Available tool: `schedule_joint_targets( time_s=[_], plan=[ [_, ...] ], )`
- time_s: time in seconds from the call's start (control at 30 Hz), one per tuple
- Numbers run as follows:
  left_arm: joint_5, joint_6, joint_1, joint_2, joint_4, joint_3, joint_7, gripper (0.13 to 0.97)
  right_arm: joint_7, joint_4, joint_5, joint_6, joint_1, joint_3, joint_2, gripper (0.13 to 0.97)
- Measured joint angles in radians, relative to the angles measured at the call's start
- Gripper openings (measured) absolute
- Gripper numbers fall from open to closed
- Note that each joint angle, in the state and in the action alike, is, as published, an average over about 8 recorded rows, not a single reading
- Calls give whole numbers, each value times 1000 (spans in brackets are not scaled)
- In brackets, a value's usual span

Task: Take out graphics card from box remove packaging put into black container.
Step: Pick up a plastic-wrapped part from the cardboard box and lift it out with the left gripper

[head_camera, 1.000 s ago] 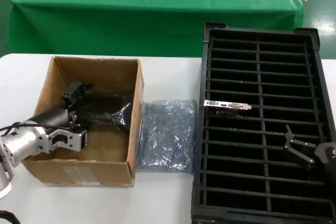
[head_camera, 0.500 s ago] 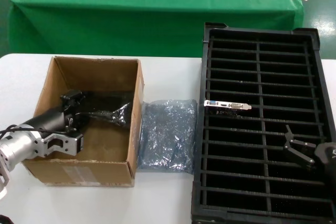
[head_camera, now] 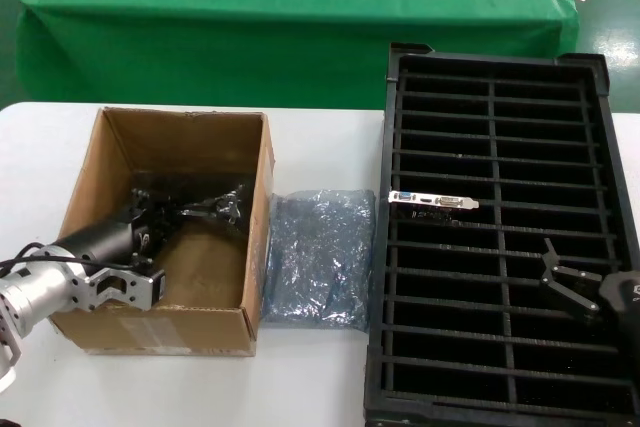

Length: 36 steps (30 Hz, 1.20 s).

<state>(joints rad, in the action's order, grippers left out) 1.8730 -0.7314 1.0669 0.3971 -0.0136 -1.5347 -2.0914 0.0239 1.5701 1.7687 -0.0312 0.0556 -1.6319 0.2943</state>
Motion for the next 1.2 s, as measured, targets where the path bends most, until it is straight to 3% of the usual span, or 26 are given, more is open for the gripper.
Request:
schedule_joint_targets(
  time_s=[0.2,0.6,1.2],
  plan=[
    [3,3,-2,7,1,4,-26,210,0,0,0,0,0,0,0,966],
    [17,-18,9,26,0,18,-26,144,0,0,0,0,0,0,0,966],
    [60,-280,7,69,-52,58,0,139,0,0,0,0,0,0,0,966]
  ],
)
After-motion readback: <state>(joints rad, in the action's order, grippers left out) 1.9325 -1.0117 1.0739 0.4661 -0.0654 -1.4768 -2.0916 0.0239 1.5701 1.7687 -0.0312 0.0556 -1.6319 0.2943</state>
